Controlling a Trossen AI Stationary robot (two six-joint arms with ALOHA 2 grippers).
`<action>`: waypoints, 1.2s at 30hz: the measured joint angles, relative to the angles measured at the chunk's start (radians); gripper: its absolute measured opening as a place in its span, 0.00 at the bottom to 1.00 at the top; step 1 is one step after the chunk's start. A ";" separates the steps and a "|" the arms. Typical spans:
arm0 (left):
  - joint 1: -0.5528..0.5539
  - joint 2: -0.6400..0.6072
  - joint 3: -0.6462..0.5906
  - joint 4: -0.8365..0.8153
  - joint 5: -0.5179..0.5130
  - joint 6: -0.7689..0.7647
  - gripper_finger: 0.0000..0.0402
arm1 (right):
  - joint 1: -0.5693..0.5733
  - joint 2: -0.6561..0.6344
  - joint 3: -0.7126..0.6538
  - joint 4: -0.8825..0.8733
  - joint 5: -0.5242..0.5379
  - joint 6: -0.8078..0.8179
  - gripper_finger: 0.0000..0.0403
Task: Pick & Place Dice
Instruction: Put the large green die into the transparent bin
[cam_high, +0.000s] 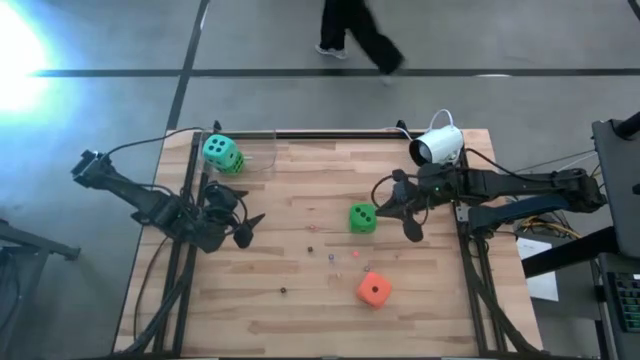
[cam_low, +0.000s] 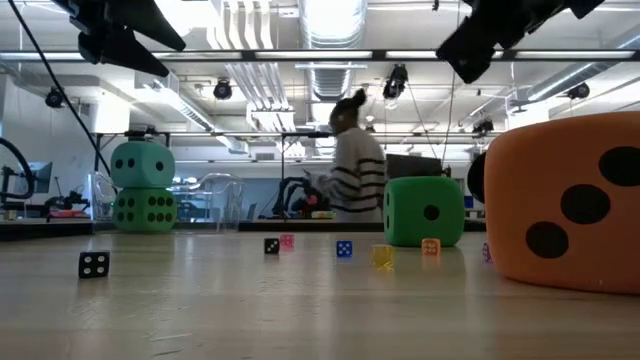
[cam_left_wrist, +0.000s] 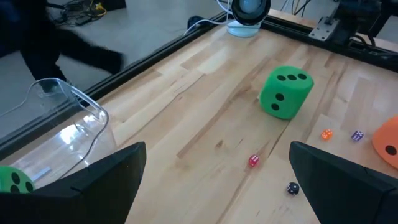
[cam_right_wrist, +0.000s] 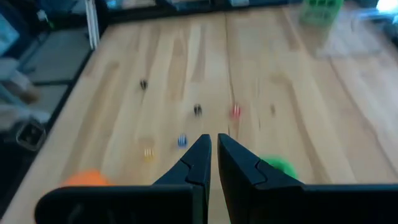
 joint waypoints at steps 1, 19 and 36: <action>0.000 0.000 0.000 0.000 0.000 0.000 0.99 | 0.000 0.000 0.000 -0.024 0.000 -0.011 0.07; 0.000 0.000 0.000 0.000 0.001 0.005 0.99 | 0.047 0.219 -0.047 -0.202 0.135 0.156 0.07; 0.000 0.000 -0.001 0.000 0.003 0.007 0.99 | 0.029 0.492 -0.025 -0.191 0.264 0.183 0.07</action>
